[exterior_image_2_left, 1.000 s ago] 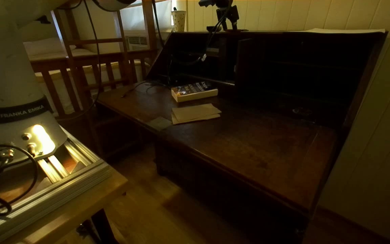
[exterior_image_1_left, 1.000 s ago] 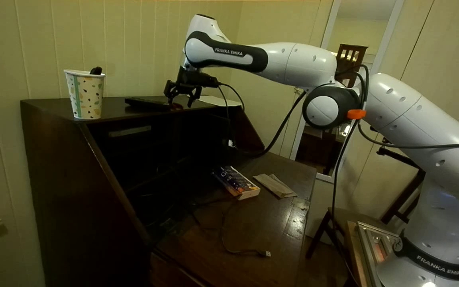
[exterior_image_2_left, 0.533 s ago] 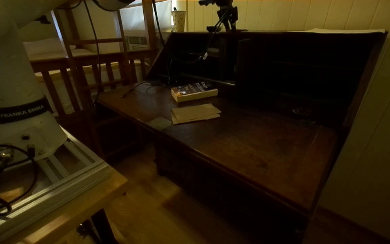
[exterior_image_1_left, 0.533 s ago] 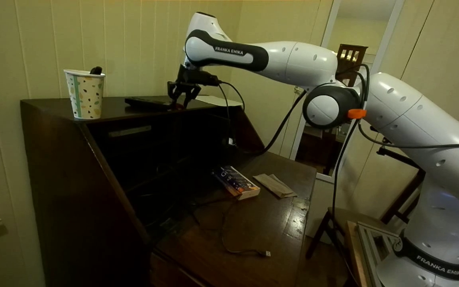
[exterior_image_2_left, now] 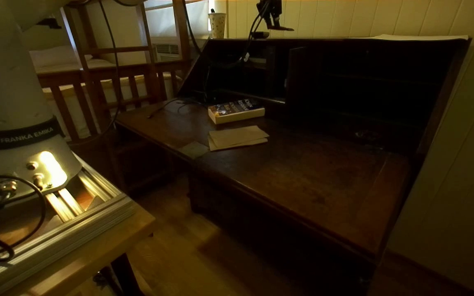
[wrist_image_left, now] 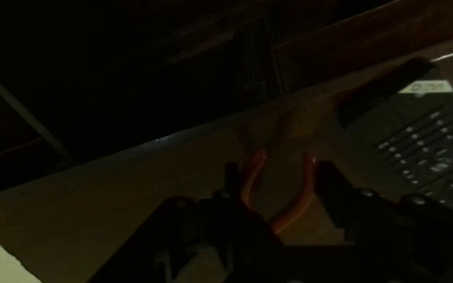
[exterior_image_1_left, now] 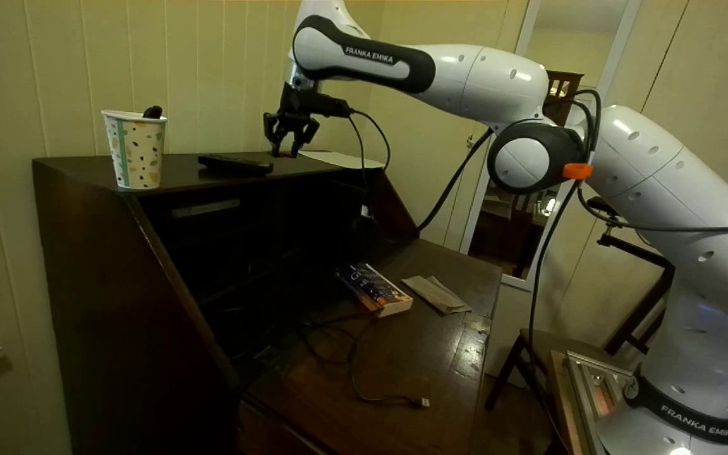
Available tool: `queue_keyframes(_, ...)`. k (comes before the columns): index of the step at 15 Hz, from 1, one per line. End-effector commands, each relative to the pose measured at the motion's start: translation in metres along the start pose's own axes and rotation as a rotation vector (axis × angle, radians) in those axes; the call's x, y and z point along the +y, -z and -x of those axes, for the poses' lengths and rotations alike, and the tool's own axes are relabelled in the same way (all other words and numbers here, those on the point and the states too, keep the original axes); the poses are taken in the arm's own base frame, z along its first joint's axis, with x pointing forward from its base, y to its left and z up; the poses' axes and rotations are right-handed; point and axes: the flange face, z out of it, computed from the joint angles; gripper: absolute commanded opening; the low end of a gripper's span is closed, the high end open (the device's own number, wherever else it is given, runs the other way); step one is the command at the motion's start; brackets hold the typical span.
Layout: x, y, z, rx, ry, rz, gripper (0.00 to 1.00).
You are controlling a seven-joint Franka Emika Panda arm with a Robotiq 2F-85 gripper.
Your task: Put the black remote control on top of the cabinet then place the pliers on the top shelf of the cabinet.
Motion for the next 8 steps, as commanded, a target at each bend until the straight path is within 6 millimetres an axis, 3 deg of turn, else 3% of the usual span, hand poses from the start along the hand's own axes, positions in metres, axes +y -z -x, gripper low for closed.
queue_keyframes(1,-0.008,0.047,0.012,-0.06,0.004,0.019,0.27)
queue_keyframes(3,-0.017,0.056,0.027,-0.154,-0.002,0.0,0.27)
queue_keyframes(8,-0.036,0.04,0.073,-0.44,0.022,0.059,0.27)
